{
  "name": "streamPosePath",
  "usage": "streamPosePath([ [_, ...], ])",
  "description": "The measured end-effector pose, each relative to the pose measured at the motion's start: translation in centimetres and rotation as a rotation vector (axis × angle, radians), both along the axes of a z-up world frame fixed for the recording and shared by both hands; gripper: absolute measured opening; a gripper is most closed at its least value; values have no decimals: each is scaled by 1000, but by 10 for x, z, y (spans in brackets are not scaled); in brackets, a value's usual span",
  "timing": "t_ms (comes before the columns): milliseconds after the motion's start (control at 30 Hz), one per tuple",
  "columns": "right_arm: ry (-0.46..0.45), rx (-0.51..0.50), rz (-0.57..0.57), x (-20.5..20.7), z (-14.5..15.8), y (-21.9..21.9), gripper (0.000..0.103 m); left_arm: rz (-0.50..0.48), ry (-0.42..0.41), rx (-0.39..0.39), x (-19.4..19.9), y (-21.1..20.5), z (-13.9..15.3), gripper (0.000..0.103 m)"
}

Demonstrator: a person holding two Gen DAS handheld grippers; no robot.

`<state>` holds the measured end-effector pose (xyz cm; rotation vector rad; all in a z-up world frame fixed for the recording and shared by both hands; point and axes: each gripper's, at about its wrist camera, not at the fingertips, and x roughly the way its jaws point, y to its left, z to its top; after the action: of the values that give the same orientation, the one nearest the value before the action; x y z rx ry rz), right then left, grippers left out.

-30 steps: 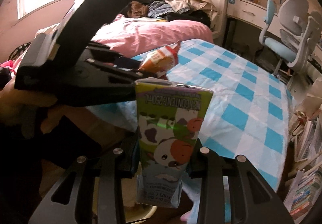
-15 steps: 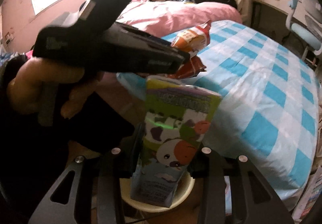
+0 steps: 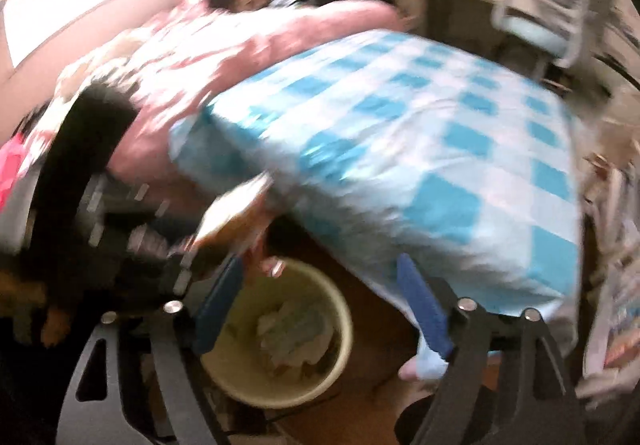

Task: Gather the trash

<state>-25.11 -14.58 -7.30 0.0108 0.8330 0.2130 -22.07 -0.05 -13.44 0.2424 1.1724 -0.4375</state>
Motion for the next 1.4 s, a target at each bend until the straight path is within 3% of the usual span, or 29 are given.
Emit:
streamPosePath([
  [100, -47, -11, -118, -5, 7, -10, 92, 10, -65, 13, -8, 0, 7, 72],
  [200, -76, -14, -215, -11, 9, -15, 93, 43, -197, 38, -13, -2, 22, 86],
  [367, -179, -128, -298, -22, 20, -10, 93, 67, -376, 4, -12, 0, 55, 95],
  [567, -339, -202, -356, -37, 35, -3, 95, 75, -547, -75, -24, 6, 87, 96],
  [800, -427, -214, -393, -45, 45, -4, 95, 117, -600, -159, -29, 19, 101, 96],
  [1167, -419, -220, -390, -44, 45, 2, 95, 112, -629, -138, -33, 17, 100, 96],
  [1400, -412, -212, -398, -44, 45, 2, 95, 115, -719, -121, -46, 16, 103, 96],
])
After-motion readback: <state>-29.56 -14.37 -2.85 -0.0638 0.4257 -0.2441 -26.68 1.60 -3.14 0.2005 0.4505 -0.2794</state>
